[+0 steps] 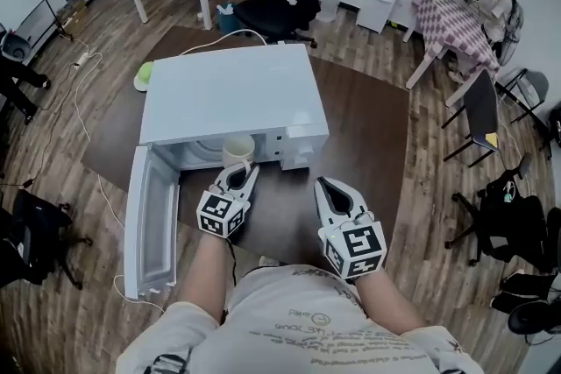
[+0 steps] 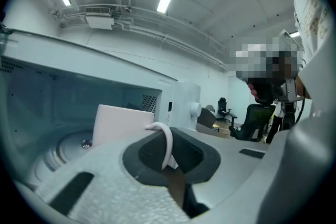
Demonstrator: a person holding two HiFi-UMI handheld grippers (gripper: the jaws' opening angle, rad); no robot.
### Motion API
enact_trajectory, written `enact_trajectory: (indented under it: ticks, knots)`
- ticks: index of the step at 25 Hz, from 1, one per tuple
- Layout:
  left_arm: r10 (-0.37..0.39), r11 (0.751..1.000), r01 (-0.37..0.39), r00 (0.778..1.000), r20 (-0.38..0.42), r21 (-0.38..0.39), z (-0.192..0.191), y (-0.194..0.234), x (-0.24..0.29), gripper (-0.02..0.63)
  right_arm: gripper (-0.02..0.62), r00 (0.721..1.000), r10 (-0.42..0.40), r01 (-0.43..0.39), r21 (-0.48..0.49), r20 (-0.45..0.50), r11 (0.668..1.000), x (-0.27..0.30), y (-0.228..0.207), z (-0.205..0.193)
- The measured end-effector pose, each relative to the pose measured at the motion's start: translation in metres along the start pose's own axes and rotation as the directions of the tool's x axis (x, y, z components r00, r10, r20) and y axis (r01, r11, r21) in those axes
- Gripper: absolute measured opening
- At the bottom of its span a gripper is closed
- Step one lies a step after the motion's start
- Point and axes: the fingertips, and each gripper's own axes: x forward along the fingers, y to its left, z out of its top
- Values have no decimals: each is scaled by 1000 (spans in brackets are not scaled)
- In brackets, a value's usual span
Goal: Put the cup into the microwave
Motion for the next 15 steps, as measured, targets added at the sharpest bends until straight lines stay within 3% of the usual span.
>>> enact_trajectory:
  ticks: [7,15]
  knots:
    - [-27,1000,27,999,-25,8,-11,25,33,21,15,1000,-11,11,-1,-19,1000,-5,6,-9]
    - [5,999,-6,1000,-19,-35,-13,61,62,21,15,998,-52,52,0,-40,999,-2,-6,-12]
